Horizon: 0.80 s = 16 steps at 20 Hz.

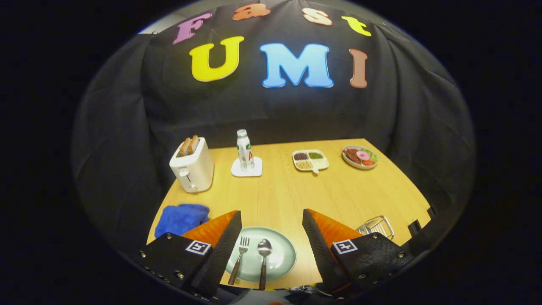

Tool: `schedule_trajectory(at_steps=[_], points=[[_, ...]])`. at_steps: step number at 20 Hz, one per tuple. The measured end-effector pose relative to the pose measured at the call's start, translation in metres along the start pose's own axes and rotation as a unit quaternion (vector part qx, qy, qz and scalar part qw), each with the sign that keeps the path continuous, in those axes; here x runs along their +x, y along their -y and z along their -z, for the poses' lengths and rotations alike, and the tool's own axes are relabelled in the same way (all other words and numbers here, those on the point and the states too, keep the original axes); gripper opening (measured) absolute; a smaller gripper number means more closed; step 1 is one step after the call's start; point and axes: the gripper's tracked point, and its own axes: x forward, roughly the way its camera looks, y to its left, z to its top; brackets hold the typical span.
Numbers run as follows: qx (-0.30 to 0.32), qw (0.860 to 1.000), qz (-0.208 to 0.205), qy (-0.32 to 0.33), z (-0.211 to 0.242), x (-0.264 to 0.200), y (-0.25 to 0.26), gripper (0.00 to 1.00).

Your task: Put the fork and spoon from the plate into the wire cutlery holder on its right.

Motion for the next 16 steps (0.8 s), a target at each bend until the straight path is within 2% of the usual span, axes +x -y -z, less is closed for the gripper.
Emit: schedule_trajectory(at_steps=[3,8,16], points=[[-0.006,0.998,0.004,-0.068,0.049,0.024,-0.005,0.89],[-0.015,0.986,0.001,-0.166,0.117,0.054,-0.016,0.89],[-0.038,0.966,-0.006,-0.257,0.183,0.072,-0.02,0.89]])
